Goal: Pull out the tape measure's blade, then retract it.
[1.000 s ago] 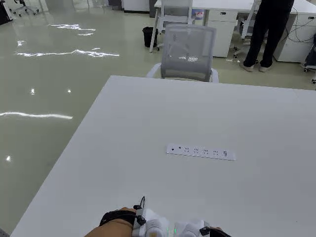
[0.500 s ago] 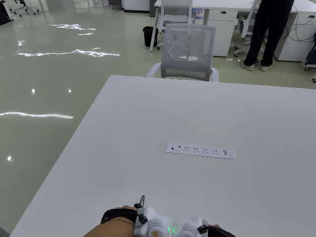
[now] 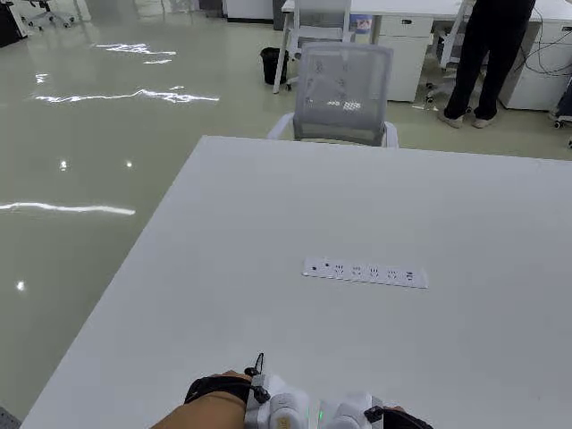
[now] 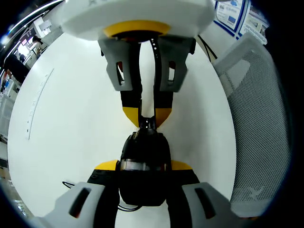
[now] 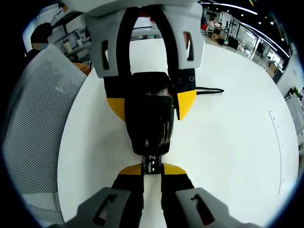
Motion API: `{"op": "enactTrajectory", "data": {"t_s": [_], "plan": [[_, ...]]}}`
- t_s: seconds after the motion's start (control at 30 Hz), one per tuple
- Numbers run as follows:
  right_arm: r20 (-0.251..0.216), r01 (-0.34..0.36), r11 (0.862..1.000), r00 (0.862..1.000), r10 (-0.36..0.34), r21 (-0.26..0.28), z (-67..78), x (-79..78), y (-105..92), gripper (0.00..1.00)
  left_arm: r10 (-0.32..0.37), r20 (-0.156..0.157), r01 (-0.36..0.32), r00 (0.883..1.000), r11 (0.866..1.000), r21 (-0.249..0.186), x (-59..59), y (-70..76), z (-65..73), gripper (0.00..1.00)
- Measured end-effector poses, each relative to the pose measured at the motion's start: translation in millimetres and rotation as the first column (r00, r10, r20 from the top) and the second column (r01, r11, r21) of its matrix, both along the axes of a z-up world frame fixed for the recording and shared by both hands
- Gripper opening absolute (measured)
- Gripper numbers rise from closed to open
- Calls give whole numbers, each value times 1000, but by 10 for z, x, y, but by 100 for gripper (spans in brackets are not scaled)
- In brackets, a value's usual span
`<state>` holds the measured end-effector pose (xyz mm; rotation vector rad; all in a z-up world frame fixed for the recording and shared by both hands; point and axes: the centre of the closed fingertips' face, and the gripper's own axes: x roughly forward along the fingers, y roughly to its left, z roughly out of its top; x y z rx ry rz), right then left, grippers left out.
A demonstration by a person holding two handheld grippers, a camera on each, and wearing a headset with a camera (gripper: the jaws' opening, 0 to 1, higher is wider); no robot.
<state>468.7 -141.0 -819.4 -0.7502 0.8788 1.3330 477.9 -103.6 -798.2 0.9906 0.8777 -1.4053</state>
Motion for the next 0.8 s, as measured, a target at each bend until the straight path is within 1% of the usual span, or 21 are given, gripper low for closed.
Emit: {"op": "enactTrajectory", "data": {"t_s": [0.23, 0.3, 0.43, 0.5, 0.8], "plan": [[-1, -1, 1000, 1000, 1, -5, -17, 4, -43, 11, 0, -3, 0, 1000, 1000, 0, 1, -2, -4, 34], [0, -2, 1000, 1000, 2, -6, 8, -6, -58, 11, 1, -3, -1, 1000, 1000, 1, 2, -2, -3, 34], [0, -1, 1000, 1000, 1, -11, 2, -5, -94, 11, 2, -4, -2, 1000, 1000, 0, 5, -3, -2, 34], [-9, 6, 1000, 1000, -6, -11, 2, -7, -107, 11, 2, -5, -2, 1000, 1000, 1, 6, -3, -2, 34], [-8, 6, 1000, 1000, -6, -18, -7, -20, -164, 11, 3, -7, -3, 1000, 1000, 7, 1, -2, -3, 34]]}}
